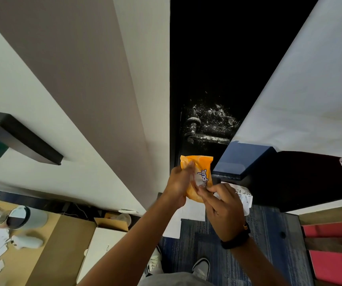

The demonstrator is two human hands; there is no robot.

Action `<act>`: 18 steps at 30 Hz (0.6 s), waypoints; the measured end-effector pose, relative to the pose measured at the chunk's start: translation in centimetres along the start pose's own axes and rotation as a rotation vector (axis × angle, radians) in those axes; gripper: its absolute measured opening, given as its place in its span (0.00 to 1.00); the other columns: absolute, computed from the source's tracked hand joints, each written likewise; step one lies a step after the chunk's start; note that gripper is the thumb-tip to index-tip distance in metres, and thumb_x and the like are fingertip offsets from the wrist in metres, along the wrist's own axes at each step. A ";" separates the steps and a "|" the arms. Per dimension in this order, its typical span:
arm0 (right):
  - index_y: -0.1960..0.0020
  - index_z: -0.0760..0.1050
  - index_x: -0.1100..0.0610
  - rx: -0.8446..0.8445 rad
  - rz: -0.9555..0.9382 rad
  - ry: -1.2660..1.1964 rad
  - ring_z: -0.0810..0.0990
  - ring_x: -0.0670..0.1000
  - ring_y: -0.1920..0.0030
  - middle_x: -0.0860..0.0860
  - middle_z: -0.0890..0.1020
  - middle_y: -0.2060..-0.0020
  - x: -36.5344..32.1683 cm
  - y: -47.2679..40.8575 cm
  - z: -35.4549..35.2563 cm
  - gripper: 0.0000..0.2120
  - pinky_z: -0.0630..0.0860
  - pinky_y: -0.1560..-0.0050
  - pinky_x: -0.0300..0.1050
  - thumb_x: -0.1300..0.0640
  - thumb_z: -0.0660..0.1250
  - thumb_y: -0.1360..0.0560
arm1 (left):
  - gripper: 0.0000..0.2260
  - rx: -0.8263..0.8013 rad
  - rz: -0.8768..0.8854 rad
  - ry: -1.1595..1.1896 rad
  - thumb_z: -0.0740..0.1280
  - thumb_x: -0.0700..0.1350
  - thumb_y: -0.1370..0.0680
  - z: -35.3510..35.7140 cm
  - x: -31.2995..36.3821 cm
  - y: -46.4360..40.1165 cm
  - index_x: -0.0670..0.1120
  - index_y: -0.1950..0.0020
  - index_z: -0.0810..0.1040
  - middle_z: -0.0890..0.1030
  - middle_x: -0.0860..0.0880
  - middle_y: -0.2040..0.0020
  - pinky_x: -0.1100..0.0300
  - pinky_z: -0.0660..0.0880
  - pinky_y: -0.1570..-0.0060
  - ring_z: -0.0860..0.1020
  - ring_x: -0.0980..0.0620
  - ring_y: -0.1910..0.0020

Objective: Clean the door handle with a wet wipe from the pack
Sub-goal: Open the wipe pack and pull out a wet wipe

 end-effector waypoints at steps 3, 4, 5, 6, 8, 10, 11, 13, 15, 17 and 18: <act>0.40 0.85 0.58 0.000 0.008 -0.027 0.79 0.54 0.58 0.53 0.82 0.59 0.1 0.1 0.2 0.12 0.77 0.60 0.46 0.58 0.73 0.22 | 0.12 0.008 0.014 -0.013 0.62 0.55 0.15 0.1 0.2 0.0 0.50 0.42 0.80 0.86 0.41 0.39 0.38 0.80 0.36 0.85 0.40 0.42; 0.41 0.85 0.58 -0.010 0.014 -0.045 0.80 0.53 0.58 0.52 0.82 0.58 0.2 0.1 0.2 0.12 0.78 0.60 0.47 0.56 0.74 0.23 | 0.12 0.001 0.018 -0.020 0.62 0.56 0.15 0.1 0.3 0.0 0.50 0.41 0.80 0.86 0.41 0.40 0.38 0.81 0.37 0.85 0.41 0.42; 0.42 0.86 0.58 -0.030 0.030 -0.084 0.80 0.52 0.57 0.52 0.83 0.57 0.2 0.0 0.2 0.12 0.78 0.59 0.47 0.54 0.75 0.23 | 0.13 -0.006 0.022 -0.022 0.62 0.56 0.15 0.1 0.5 0.0 0.49 0.41 0.80 0.86 0.41 0.40 0.39 0.81 0.37 0.86 0.41 0.43; 0.44 0.86 0.58 -0.051 0.075 -0.152 0.81 0.50 0.56 0.51 0.83 0.56 0.1 -0.4 -0.1 0.12 0.79 0.57 0.45 0.50 0.74 0.22 | 0.15 -0.013 0.029 -0.028 0.62 0.57 0.15 0.0 0.6 0.0 0.48 0.39 0.80 0.87 0.42 0.41 0.40 0.82 0.38 0.86 0.41 0.43; 0.51 0.86 0.53 -0.071 0.263 -0.351 0.82 0.43 0.57 0.46 0.83 0.58 0.2 -1.2 -0.3 0.13 0.79 0.60 0.42 0.45 0.68 0.20 | 0.18 -0.039 0.044 -0.058 0.62 0.60 0.16 -0.1 0.8 -0.1 0.48 0.36 0.79 0.87 0.44 0.42 0.41 0.83 0.39 0.87 0.43 0.44; 0.59 0.83 0.51 -0.059 0.477 -0.442 0.83 0.43 0.63 0.44 0.85 0.63 1.4 -2.3 -0.2 0.17 0.80 0.66 0.45 0.42 0.64 0.18 | 0.15 -0.068 0.073 -0.100 0.61 0.61 0.16 -0.2 1.2 0.0 0.53 0.40 0.80 0.88 0.48 0.45 0.44 0.83 0.40 0.87 0.46 0.46; 0.60 0.83 0.52 -0.066 0.534 -0.420 0.84 0.43 0.65 0.45 0.85 0.65 2.1 -2.8 0.0 0.19 0.81 0.67 0.48 0.42 0.64 0.18 | 0.13 -0.081 0.091 -0.123 0.61 0.61 0.16 -0.1 1.5 0.0 0.55 0.43 0.80 0.87 0.50 0.47 0.46 0.83 0.41 0.86 0.48 0.47; 0.56 0.85 0.53 -0.116 0.513 -0.349 0.83 0.43 0.66 0.44 0.85 0.66 3.0 -4.0 0.3 0.17 0.82 0.67 0.48 0.42 0.67 0.20 | 0.13 -0.090 0.116 -0.160 0.60 0.61 0.16 0.1 1.8 0.1 0.56 0.44 0.80 0.87 0.51 0.46 0.46 0.82 0.41 0.86 0.48 0.46; 0.59 0.85 0.51 -0.187 0.422 -0.268 0.80 0.43 0.71 0.44 0.83 0.71 3.0 -5.1 0.6 0.18 0.80 0.70 0.46 0.39 0.66 0.23 | 0.13 -0.108 0.156 -0.200 0.59 0.61 0.16 0.5 2.2 0.3 0.57 0.43 0.80 0.87 0.52 0.45 0.48 0.81 0.41 0.85 0.50 0.45; 0.64 0.84 0.52 -0.228 0.360 -0.164 0.78 0.47 0.73 0.46 0.80 0.72 2.5 -5.9 0.8 0.18 0.78 0.72 0.47 0.40 0.67 0.26 | 0.12 -0.116 0.203 -0.232 0.58 0.60 0.15 0.8 2.7 0.4 0.58 0.44 0.80 0.86 0.55 0.47 0.55 0.80 0.45 0.84 0.54 0.46; 0.64 0.84 0.52 -0.235 0.333 -0.117 0.77 0.49 0.72 0.47 0.79 0.70 2.3 -6.2 0.9 0.14 0.77 0.73 0.46 0.43 0.70 0.26 | 0.12 -0.114 0.217 -0.231 0.58 0.59 0.15 0.9 2.8 0.4 0.58 0.45 0.80 0.86 0.55 0.48 0.57 0.80 0.47 0.84 0.55 0.46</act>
Point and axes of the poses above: each hand's wrist, its own y-axis away from the middle knuckle, its own z-axis out of the palm, x = y × z, the point moved 5 cm from there along -y, towards the middle knuckle
